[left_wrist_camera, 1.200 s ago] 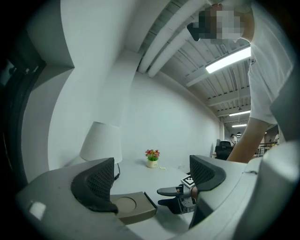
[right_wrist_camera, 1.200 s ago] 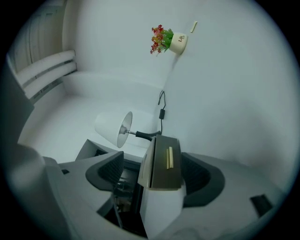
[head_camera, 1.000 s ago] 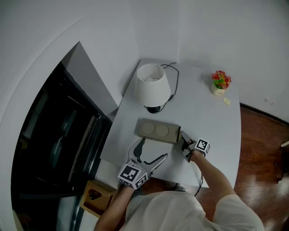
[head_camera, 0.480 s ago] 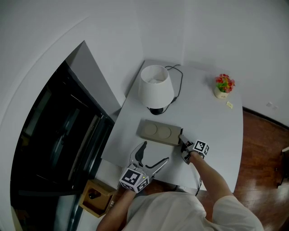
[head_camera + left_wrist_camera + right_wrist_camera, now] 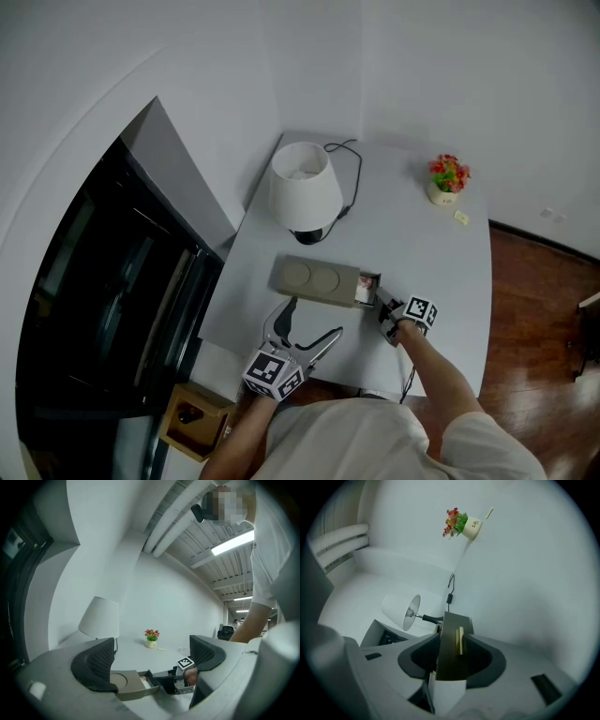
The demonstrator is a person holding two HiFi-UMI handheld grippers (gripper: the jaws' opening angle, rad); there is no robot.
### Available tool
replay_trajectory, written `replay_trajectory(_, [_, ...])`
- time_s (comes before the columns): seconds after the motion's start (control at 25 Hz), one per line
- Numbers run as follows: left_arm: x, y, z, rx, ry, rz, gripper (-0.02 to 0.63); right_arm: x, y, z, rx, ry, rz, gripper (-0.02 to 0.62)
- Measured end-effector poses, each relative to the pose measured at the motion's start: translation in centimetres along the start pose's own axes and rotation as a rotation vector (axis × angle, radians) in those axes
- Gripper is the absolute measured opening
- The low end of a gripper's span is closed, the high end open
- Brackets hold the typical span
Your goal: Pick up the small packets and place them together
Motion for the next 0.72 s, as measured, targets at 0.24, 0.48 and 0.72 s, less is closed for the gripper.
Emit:
replay_trajectory(0.24, [-0.8, -0.9, 1.8, 0.016, -0.058, 0.000, 0.488, -3.2, 4.6, -7.4, -0.079, -0.084, -0.014, 0.166])
replay_trajectory(0.48, [-2.1, -1.5, 2.9, 0.034, -0.094, 0.025, 0.488, -5.2, 7.3, -11.6, -0.020, -0.193, -0.140, 0.156])
replay_trajectory(0.72, [-1.7, -1.5, 2.9, 0.043, -0.087, 0.028, 0.488, -4.9, 7.7, -11.3, -0.080, -0.243, -0.175, 0.147])
Point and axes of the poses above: the fingertips, and each gripper's own axes: z forward along the fingers, x to its left, y out of its top, the point moved 6 cm from there along -z, backward along the fingers, and after that the axes turned 1 degree about -z, right-handed, at the moved point
